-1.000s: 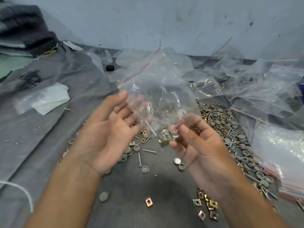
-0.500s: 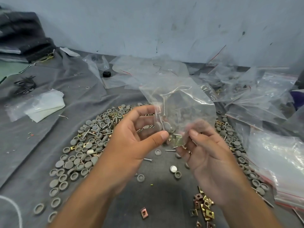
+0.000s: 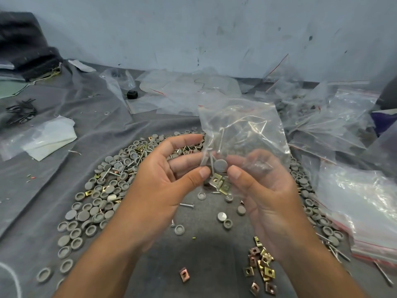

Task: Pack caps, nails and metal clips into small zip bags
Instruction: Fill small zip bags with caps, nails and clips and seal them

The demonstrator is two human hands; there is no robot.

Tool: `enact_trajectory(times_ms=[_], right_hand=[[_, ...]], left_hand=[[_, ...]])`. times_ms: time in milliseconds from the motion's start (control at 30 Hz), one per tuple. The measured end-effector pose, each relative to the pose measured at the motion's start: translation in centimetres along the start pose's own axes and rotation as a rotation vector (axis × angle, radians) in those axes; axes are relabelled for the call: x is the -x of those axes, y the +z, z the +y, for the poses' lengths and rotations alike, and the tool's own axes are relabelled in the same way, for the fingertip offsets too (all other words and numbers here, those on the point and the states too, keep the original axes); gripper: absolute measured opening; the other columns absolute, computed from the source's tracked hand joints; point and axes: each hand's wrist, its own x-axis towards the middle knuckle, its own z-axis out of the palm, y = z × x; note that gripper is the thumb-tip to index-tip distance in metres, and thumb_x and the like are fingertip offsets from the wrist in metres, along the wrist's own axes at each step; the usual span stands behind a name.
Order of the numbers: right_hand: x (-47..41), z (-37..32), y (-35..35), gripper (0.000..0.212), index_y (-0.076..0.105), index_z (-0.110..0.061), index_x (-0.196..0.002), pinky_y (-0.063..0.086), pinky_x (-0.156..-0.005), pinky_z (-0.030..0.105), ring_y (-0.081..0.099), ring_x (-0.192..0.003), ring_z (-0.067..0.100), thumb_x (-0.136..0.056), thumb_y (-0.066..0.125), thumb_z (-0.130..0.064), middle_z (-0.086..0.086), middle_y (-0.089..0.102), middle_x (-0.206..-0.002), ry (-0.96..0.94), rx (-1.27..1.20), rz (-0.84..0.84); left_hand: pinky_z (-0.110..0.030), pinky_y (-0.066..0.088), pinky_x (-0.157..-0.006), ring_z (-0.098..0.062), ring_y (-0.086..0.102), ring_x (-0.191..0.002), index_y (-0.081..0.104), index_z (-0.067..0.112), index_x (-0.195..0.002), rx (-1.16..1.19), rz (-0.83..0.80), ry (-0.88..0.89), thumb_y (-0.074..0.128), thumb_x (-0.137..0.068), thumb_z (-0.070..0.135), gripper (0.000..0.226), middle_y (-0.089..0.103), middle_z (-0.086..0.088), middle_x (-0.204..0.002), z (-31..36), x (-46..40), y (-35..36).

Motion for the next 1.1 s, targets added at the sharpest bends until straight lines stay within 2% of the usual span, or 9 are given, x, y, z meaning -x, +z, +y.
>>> enact_trajectory(times_ms=[167, 267, 333, 433, 500, 700, 833, 1000, 1100], right_hand=[[0.08, -0.05, -0.05, 0.053, 0.053, -0.014, -0.109, 0.059, -0.074, 0.025, 0.075, -0.101, 0.026, -0.065, 0.081, -0.02, 0.012, 0.077, -0.106, 0.019, 0.021, 0.048], [0.03, 0.04, -0.17, 0.046, 0.057, -0.016, -0.11, 0.057, -0.071, 0.022, 0.075, -0.099, 0.02, -0.072, 0.082, -0.015, 0.01, 0.078, -0.103, -0.004, 0.004, 0.032], [-0.02, 0.06, -0.32, 0.041, 0.063, -0.019, -0.109, 0.056, -0.071, 0.021, 0.075, -0.099, 0.018, -0.071, 0.079, -0.02, 0.009, 0.078, -0.105, -0.011, -0.008, 0.02], [-0.07, -0.06, -0.6, 0.036, 0.07, -0.024, -0.11, 0.057, -0.072, 0.021, 0.074, -0.103, 0.018, -0.075, 0.075, -0.021, 0.008, 0.077, -0.112, -0.001, -0.006, -0.006], [-0.01, -0.19, -0.75, 0.038, 0.068, -0.022, -0.117, 0.057, -0.072, 0.022, 0.073, -0.104, 0.018, -0.08, 0.072, -0.019, 0.008, 0.076, -0.115, 0.004, -0.01, -0.033], [0.0, -0.41, -0.77, 0.046, 0.06, -0.018, -0.127, 0.058, -0.074, 0.023, 0.073, -0.106, 0.018, -0.082, 0.069, -0.017, 0.006, 0.075, -0.118, -0.005, -0.005, -0.07], [-0.08, -0.48, -0.8, 0.055, 0.056, -0.018, -0.131, 0.058, -0.075, 0.024, 0.072, -0.111, 0.022, -0.078, 0.074, -0.016, 0.006, 0.074, -0.121, -0.023, -0.004, -0.084], [-0.04, -0.25, -0.95, 0.054, 0.068, -0.032, -0.122, 0.058, -0.077, 0.024, 0.072, -0.111, 0.025, -0.072, 0.082, -0.014, 0.006, 0.073, -0.124, -0.041, 0.035, -0.078], [-0.02, -0.28, -0.84, 0.054, 0.067, -0.03, -0.122, 0.058, -0.075, 0.024, 0.072, -0.109, 0.024, -0.072, 0.081, -0.014, 0.006, 0.073, -0.123, -0.044, 0.039, -0.073]], left_hand=[[-0.021, 0.056, -0.079, -0.022, 0.073, -0.102, 0.055, 0.015, -0.128, 0.008, 0.026, 0.0, 0.067, -0.082, 0.006, 0.049, 0.076, -0.01, -0.109, -0.23, -0.14, -0.01], [-0.024, 0.058, -0.08, -0.024, 0.074, -0.101, 0.056, 0.015, -0.127, 0.006, 0.047, -0.005, 0.069, -0.079, 0.009, 0.05, 0.076, -0.01, -0.109, -0.44, -0.25, -0.04], [-0.025, 0.059, -0.082, -0.024, 0.074, -0.101, 0.057, 0.016, -0.126, 0.004, 0.067, -0.009, 0.072, -0.076, 0.013, 0.052, 0.076, -0.01, -0.109, -0.47, -0.3, -0.01], [-0.02, 0.058, -0.068, -0.015, 0.075, -0.091, 0.058, 0.015, -0.126, 0.057, 0.078, -0.034, 0.071, -0.075, 0.015, 0.053, 0.077, -0.008, -0.108, -0.43, -0.35, 0.01], [-0.019, 0.057, -0.064, -0.013, 0.075, -0.089, 0.058, 0.014, -0.127, 0.079, 0.078, -0.05, 0.069, -0.076, 0.014, 0.052, 0.077, -0.006, -0.108, -0.4, -0.36, -0.06], [-0.022, 0.058, -0.074, -0.016, 0.073, -0.101, 0.055, 0.017, -0.13, 0.091, 0.076, -0.063, 0.068, -0.075, 0.01, 0.057, 0.075, -0.004, -0.114, -0.43, -0.37, -0.42], [-0.023, 0.058, -0.076, -0.018, 0.073, -0.1, 0.053, 0.016, -0.132, 0.126, 0.072, -0.054, 0.067, -0.074, 0.003, 0.061, 0.074, -0.007, -0.116, -0.43, -0.42, -0.49], [-0.019, 0.057, -0.069, -0.016, 0.075, -0.093, 0.053, 0.016, -0.131, 0.156, 0.085, -0.039, 0.069, -0.07, 0.002, 0.064, 0.075, -0.009, -0.112, -0.3, -0.5, -0.49], [-0.021, 0.057, -0.072, -0.018, 0.074, -0.097, 0.052, 0.017, -0.131, 0.15, 0.083, -0.036, 0.078, -0.065, 0.005, 0.072, 0.075, -0.011, -0.113, -0.22, -0.5, -0.46]])
